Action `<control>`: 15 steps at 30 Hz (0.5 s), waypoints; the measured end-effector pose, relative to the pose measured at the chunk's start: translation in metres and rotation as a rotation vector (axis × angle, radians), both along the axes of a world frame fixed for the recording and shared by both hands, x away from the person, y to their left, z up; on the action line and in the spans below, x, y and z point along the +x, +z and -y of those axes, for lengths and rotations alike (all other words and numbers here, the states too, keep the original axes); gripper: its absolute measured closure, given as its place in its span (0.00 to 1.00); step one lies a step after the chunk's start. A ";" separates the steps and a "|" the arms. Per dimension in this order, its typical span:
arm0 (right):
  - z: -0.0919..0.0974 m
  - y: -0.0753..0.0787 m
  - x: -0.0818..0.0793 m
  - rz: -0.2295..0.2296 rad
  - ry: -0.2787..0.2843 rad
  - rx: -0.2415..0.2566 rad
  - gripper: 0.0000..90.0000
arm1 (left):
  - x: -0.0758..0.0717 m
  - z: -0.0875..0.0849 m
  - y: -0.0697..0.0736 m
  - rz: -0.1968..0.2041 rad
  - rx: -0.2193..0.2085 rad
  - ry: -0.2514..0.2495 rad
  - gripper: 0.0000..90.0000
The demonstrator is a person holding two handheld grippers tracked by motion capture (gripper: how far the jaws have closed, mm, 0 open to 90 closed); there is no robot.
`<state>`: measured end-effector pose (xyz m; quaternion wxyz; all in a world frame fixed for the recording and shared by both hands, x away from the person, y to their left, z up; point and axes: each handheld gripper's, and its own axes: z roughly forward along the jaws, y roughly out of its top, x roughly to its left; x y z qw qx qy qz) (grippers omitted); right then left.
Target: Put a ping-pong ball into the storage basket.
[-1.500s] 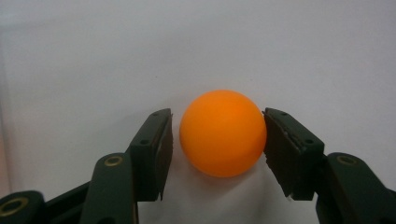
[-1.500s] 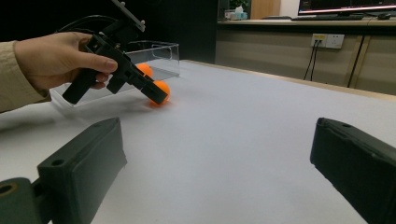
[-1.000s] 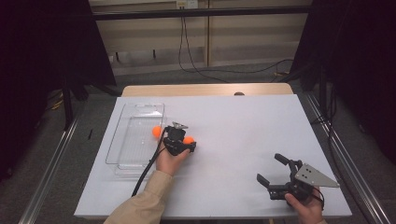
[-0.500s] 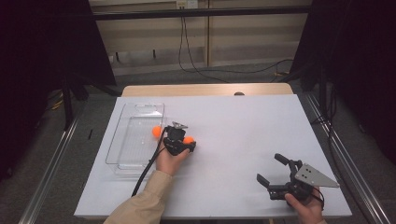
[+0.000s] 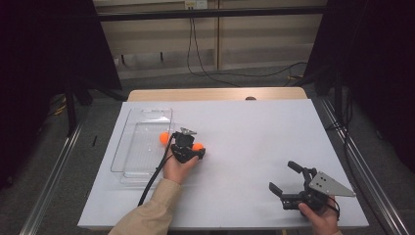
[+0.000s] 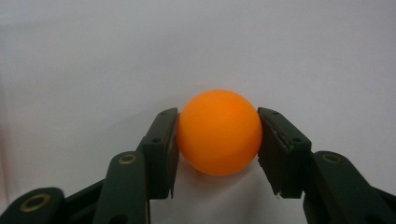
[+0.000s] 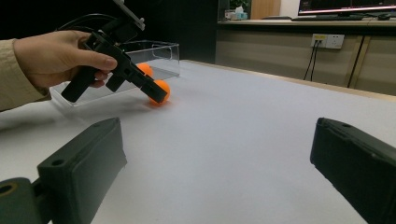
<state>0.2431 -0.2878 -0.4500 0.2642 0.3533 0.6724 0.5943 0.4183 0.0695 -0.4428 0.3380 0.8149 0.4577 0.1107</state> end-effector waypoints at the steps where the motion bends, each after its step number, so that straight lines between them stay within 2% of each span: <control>1: 0.000 0.000 0.000 0.000 0.000 0.000 0.03 | 0.000 0.000 0.000 0.001 -0.002 0.001 0.56; 15: 0.000 0.000 0.000 -0.001 0.000 0.000 0.03 | -0.003 -0.002 0.007 -0.008 -0.036 -0.012 0.57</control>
